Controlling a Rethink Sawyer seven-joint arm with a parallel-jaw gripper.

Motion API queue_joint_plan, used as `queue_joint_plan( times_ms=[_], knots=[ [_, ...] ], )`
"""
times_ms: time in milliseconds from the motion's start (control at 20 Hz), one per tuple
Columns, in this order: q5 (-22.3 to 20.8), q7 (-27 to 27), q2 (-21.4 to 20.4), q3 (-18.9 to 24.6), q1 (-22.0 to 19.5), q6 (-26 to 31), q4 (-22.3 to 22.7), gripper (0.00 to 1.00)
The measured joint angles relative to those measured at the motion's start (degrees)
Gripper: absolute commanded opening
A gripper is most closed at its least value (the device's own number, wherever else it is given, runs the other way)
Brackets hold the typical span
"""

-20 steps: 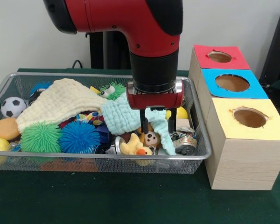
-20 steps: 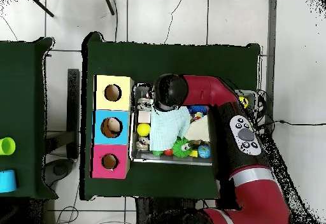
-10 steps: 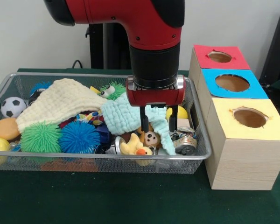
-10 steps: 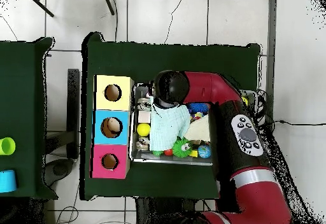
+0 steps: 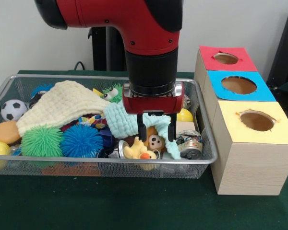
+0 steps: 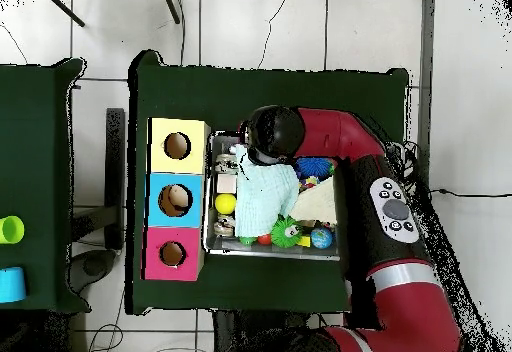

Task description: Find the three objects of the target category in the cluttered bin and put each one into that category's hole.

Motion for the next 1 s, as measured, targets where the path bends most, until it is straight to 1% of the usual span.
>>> queue_joint_plan(
  times_ms=[650, 1000],
  knots=[
    [-0.16, 0.00, 1.08, 0.00, -1.64, 0.00, -0.22, 1.00],
    [-0.73, 0.00, 2.87, -0.01, -1.90, 0.00, -2.08, 1.00]
  ],
)
